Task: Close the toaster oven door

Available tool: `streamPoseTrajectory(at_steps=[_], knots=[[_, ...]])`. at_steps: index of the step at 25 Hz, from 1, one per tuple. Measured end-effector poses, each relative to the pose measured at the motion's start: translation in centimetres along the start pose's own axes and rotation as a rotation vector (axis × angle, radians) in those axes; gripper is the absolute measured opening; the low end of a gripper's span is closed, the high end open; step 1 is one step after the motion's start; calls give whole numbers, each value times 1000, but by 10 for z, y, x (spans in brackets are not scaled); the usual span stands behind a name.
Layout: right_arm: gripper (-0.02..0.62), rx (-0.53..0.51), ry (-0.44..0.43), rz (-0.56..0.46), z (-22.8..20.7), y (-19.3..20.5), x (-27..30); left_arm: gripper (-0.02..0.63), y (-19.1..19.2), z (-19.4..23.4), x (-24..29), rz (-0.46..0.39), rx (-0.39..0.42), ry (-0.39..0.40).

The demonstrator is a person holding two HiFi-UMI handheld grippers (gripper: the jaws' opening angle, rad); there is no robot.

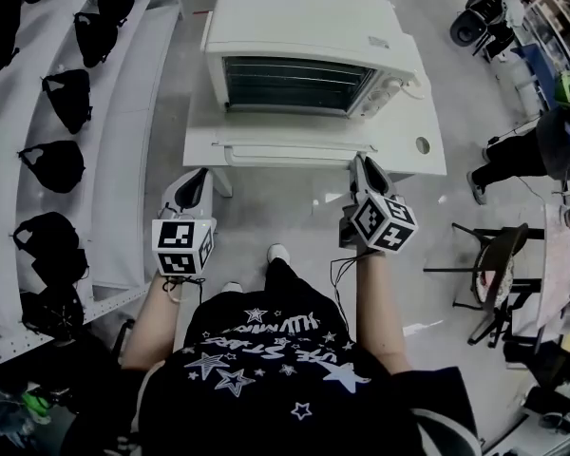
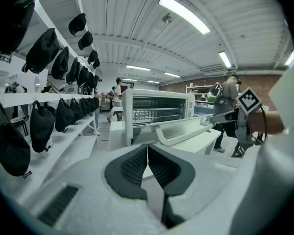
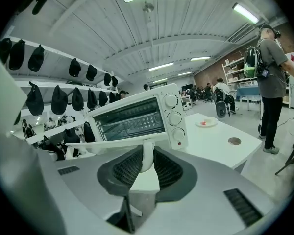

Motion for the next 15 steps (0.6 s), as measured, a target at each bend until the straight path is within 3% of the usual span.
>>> streamPoseTrajectory(at_steps=[15], knots=[[78,3,-41,-61,6,-54,14,21,-37,4,5,-67,11,-27]])
Point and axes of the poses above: the fingertips, and each gripper's own axes: x forward along the fingers, z to its left, y out of its underside, the point moved 7 cm from there along -x, backward along the fingers, and after that the axes turned 7 degrees about z, right-handed, at the moved point
